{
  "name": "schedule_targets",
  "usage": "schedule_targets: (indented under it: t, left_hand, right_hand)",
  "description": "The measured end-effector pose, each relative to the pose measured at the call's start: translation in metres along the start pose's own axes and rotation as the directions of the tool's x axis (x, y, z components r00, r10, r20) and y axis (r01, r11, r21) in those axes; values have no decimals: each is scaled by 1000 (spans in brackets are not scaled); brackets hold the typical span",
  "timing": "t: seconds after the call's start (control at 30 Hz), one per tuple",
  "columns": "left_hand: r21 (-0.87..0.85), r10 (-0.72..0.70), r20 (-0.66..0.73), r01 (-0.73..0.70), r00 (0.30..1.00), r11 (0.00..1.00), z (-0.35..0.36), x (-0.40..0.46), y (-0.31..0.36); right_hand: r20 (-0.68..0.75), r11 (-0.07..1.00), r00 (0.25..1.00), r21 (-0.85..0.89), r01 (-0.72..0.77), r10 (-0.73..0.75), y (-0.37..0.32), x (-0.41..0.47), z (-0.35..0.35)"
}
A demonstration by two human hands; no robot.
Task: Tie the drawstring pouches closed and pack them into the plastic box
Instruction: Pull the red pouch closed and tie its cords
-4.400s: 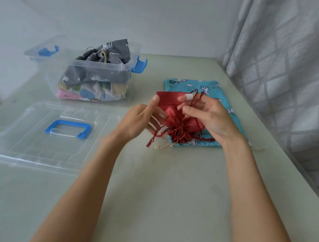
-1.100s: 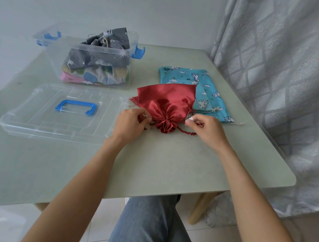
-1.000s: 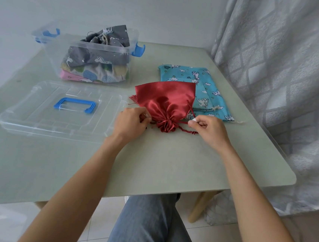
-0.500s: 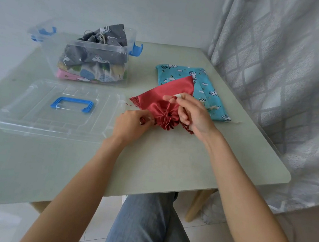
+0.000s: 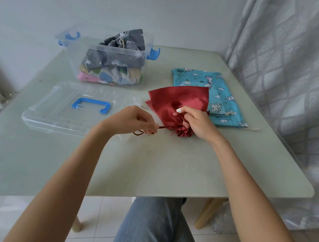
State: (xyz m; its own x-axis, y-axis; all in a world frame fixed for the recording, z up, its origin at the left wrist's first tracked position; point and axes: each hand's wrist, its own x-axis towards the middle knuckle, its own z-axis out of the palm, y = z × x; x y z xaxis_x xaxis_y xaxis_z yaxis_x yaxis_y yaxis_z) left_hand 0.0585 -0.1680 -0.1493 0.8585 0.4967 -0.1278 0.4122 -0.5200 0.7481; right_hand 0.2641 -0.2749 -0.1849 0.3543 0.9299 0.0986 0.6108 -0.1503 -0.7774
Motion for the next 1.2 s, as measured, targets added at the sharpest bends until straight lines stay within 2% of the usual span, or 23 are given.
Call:
schedule_targets:
  t: [0.1, 0.2, 0.3, 0.43, 0.63, 0.87, 0.97, 1.13, 1.2]
  left_hand:
    - [-312, 107, -21, -109, 994, 944, -2, -3, 3]
    - [-491, 212, -74, -220, 974, 843, 12, 4, 2]
    - [-606, 230, -160, -279, 960, 745, 27, 16, 3]
    - [-489, 215, -261, -321, 941, 811, 34, 31, 6]
    - [-271, 296, -278, -370, 914, 889, 37, 48, 9]
    - [40, 394, -233, -396, 889, 917, 43, 60, 4]
    - [69, 378, -198, -372, 904, 926, 45, 62, 4]
    - [77, 342, -212, -333, 916, 940, 45, 61, 7]
    - [95, 362, -213, -349, 908, 932, 44, 60, 8]
  right_hand:
    - [9, 997, 999, -60, 48, -48, 0, -3, -1]
    - [13, 994, 997, -73, 82, -81, -2, -6, -1]
    - [18, 997, 998, -47, 62, -61, -2, -7, 0]
    - [13, 1000, 1000, -19, 11, -11, 2, -8, 1]
    - [-17, 998, 999, 61, -33, 34, 1, -7, 4]
    - [-76, 889, 989, 451, -83, 130, -4, -10, 11]
    - [-42, 859, 990, 503, -94, 133, -5, -12, 11]
    - [100, 791, 990, 596, -140, 99, -2, -16, 4]
    - [111, 810, 990, 571, -132, 83, -4, -17, 3]
